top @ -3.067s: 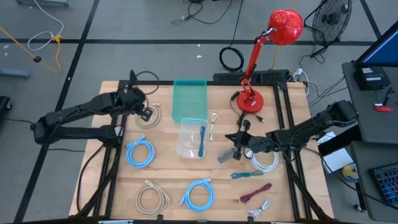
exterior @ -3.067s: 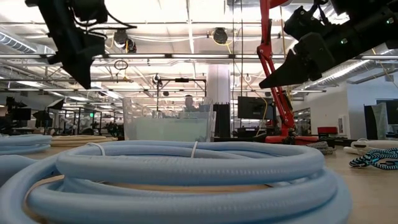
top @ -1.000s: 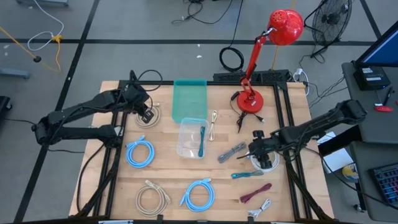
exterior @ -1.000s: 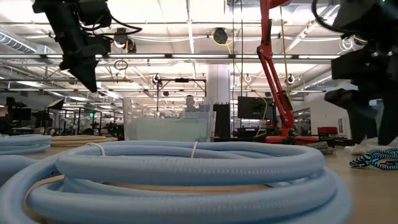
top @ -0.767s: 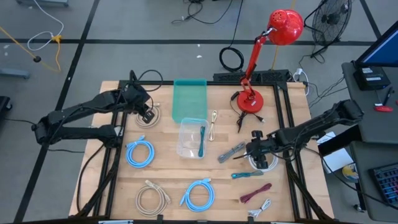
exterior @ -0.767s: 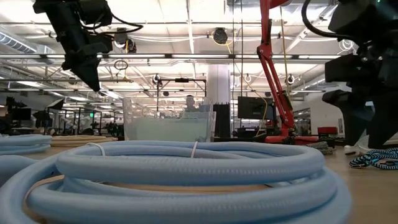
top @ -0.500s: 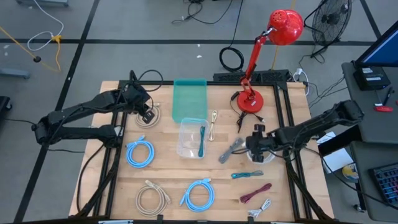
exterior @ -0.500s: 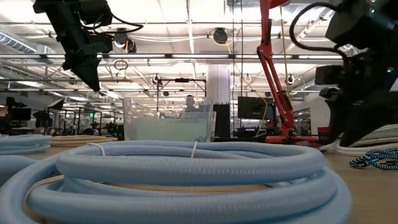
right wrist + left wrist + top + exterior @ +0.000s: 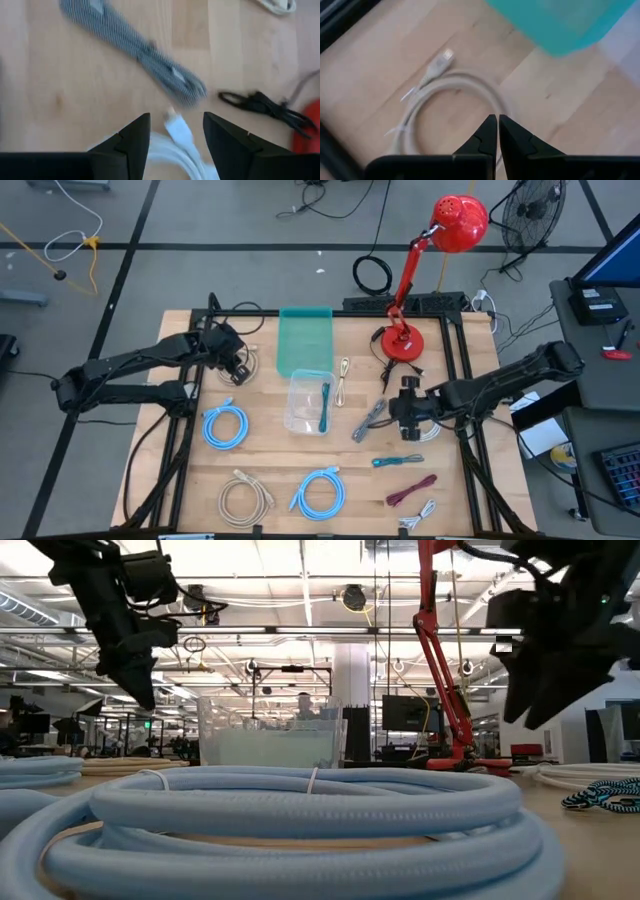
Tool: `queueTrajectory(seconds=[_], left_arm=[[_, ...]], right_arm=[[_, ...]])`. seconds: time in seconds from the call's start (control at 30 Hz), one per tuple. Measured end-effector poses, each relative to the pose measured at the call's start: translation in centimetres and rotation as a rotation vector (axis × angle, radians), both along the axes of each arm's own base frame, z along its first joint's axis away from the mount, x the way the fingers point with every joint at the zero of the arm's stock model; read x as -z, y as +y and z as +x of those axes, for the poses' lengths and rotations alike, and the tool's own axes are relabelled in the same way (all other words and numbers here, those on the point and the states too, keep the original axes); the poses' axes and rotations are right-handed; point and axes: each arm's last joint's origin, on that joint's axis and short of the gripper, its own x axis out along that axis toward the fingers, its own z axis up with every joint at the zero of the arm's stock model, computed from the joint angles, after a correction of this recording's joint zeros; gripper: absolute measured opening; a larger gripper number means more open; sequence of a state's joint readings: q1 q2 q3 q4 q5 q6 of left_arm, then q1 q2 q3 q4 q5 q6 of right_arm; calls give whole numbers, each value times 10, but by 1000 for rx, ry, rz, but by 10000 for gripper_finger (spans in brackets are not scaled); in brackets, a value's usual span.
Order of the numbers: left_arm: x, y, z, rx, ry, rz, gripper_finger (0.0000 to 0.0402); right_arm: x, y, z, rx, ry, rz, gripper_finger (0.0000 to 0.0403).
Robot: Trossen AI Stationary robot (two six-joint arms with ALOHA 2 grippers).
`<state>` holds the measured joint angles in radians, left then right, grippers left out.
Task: Pick & Place USB Port
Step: Put the white rolled USB cable into the blue bin
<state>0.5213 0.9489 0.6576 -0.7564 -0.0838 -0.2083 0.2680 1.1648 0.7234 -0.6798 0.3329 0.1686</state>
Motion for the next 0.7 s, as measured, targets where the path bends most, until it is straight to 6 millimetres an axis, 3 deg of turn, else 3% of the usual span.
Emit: queueTrajectory(seconds=[0.23, 0.7], left_arm=[[-1, -1, 3, 47, -64, -52, 24], [-1, -1, 4, 45, -65, -56, 24]], right_arm=[[-3, -4, -3, -81, 101, 19, 182], [33, -18, 13, -21, 313, 8, 183]])
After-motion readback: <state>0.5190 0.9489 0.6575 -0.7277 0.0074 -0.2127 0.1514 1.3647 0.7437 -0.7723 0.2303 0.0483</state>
